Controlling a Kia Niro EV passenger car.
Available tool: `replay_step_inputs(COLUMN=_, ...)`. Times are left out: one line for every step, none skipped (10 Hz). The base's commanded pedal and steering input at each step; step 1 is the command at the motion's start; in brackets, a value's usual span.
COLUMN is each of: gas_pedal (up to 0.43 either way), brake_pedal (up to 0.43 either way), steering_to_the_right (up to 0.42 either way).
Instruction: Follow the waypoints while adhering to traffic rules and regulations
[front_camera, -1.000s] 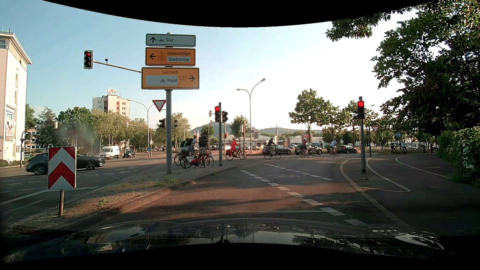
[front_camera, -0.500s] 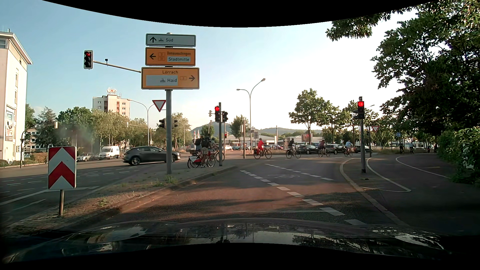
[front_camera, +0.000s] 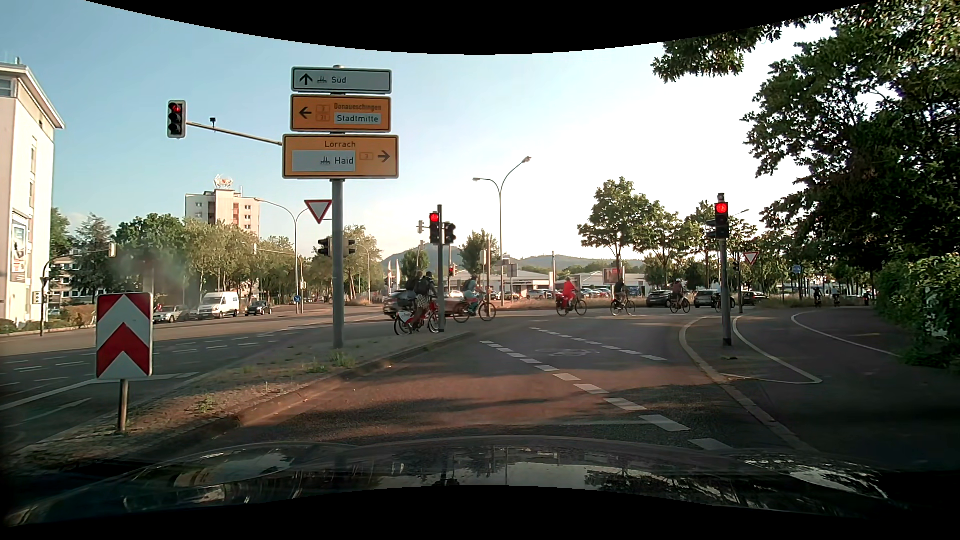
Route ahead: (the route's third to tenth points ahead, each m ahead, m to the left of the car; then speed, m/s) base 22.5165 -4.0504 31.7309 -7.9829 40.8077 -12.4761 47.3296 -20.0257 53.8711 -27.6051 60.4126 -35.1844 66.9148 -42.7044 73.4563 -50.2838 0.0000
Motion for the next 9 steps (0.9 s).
replay_step_inputs(gas_pedal=0.0, brake_pedal=0.293, steering_to_the_right=0.096)
replay_step_inputs(gas_pedal=0.0, brake_pedal=0.293, steering_to_the_right=0.096)
replay_step_inputs(gas_pedal=0.0, brake_pedal=0.293, steering_to_the_right=0.096)
replay_step_inputs(gas_pedal=0.0, brake_pedal=0.293, steering_to_the_right=0.096)
replay_step_inputs(gas_pedal=0.0, brake_pedal=0.287, steering_to_the_right=0.096)
replay_step_inputs(gas_pedal=0.0, brake_pedal=0.293, steering_to_the_right=0.096)
replay_step_inputs(gas_pedal=0.0, brake_pedal=0.293, steering_to_the_right=0.096)
replay_step_inputs(gas_pedal=0.0, brake_pedal=0.287, steering_to_the_right=0.096)
replay_step_inputs(gas_pedal=0.0, brake_pedal=0.293, steering_to_the_right=0.096)
